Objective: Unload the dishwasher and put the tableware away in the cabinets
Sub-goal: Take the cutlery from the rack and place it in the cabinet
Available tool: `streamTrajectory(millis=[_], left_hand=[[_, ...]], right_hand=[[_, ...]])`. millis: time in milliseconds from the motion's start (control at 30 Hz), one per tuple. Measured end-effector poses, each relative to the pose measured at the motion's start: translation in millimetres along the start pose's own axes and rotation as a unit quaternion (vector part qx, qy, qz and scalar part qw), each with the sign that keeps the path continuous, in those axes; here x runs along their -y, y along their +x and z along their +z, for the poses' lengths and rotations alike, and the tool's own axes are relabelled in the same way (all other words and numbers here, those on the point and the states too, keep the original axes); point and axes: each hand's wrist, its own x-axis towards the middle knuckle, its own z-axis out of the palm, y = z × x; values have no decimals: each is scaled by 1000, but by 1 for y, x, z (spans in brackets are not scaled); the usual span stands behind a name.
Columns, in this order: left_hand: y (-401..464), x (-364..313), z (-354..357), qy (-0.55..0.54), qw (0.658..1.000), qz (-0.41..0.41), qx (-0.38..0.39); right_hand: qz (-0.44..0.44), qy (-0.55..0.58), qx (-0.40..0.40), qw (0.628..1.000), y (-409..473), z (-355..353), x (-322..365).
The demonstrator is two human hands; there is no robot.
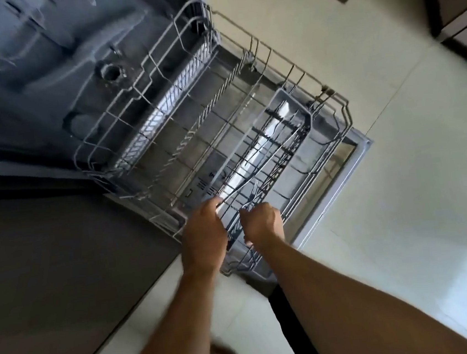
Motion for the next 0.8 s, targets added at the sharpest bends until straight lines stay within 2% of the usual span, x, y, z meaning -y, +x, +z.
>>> streamTrajectory(millis=[133,233,367,467,567,667,800], left_hand=[[31,13,29,38,994,99,-31],[50,23,47,101,985,139,1],[60,23,56,235,955,180,13],[63,23,58,275,934,229,7],[62,26,60,291,930,223,25],[59,25,63,259,948,174,71],[60,21,62,210,962,155,86]], right_hand=[[10,0,-31,999,20,19,0],[29,-10,-34,999,30,25,3],[46,-1,-36,998,38,29,2],[48,5,-26,998,43,29,-1],[56,12,-29,998,47,25,1],[87,54,-29,994,49,25,5],[84,91,-14,992,50,27,3]])
